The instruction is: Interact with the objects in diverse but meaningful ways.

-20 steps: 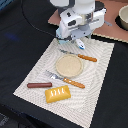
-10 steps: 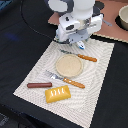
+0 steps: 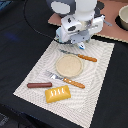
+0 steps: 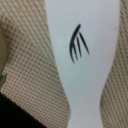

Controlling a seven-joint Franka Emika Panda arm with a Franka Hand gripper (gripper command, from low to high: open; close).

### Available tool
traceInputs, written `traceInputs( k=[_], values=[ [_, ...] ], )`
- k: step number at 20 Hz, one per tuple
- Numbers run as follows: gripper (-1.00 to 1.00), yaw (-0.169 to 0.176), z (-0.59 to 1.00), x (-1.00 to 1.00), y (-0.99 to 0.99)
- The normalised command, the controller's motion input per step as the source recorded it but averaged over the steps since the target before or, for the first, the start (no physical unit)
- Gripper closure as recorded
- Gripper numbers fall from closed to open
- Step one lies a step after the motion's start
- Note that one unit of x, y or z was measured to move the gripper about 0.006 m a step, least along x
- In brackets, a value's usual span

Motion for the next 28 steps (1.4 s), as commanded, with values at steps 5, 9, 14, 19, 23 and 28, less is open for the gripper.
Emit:
traceInputs(
  k=[5,9,14,19,23,28],
  values=[
    [1.00,0.000,-0.17,0.03,0.26],
    [1.00,0.000,-0.19,0.00,0.21],
    [1.00,0.000,-0.06,-0.09,0.15],
    [1.00,-0.022,0.19,-0.68,-0.09],
    [1.00,-0.064,0.93,-0.72,-0.32],
    [1.00,-0.056,1.00,-0.46,-0.39]
  ],
)
